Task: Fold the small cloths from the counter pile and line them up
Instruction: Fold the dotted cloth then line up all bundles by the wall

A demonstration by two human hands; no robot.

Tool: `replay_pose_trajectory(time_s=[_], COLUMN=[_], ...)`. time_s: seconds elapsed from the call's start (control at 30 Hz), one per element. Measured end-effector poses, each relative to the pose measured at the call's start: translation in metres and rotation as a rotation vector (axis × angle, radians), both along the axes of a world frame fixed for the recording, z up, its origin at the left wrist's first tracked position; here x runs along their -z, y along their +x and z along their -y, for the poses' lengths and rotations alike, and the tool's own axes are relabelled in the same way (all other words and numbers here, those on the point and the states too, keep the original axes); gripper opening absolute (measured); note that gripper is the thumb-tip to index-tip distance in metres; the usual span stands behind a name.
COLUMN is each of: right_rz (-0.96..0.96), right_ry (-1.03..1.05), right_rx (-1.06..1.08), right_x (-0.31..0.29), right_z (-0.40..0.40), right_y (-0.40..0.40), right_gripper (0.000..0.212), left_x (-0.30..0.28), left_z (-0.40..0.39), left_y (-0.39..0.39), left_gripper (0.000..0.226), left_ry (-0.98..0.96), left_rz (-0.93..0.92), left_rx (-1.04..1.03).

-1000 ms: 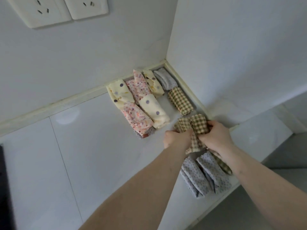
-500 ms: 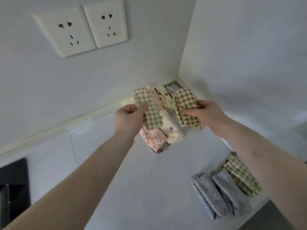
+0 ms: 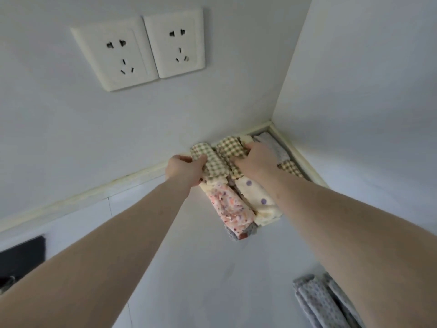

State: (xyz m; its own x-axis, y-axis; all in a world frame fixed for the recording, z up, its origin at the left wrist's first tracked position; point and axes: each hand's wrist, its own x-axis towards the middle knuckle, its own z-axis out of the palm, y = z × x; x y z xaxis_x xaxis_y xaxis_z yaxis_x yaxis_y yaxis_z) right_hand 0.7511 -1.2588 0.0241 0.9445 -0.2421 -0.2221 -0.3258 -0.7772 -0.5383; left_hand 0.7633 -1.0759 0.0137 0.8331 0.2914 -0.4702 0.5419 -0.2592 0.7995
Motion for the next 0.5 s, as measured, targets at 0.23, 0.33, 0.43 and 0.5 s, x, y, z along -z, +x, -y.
replay_pose_trajectory(time_s=[0.23,0.33,0.43,0.5], right_rz=[0.326,0.356,0.28,0.232], right_ry=[0.117,0.058,-0.095,-0.159], right_rx=[0.177,0.206,0.204,0.261], right_x=[-0.023,-0.022,0.0,0.008], right_z=[0.021,0.039,0.061,0.073], right_y=[-0.049,-0.102,-0.162,-0.196], right_gripper=[0.04,0.023,0.02,0.022], left_x=[-0.036,-0.035,-0.021,-0.013], left_z=[0.008,0.022,0.03,0.035], left_y=[-0.056,-0.11,-0.164,-0.192], left_gripper=[0.025,0.015,0.018,0.025], left_ry=[0.126,0.167,0.309,0.367], left_rz=[0.298,0.422,0.347,0.203], left_rx=[0.015,0.222,0.548,0.706])
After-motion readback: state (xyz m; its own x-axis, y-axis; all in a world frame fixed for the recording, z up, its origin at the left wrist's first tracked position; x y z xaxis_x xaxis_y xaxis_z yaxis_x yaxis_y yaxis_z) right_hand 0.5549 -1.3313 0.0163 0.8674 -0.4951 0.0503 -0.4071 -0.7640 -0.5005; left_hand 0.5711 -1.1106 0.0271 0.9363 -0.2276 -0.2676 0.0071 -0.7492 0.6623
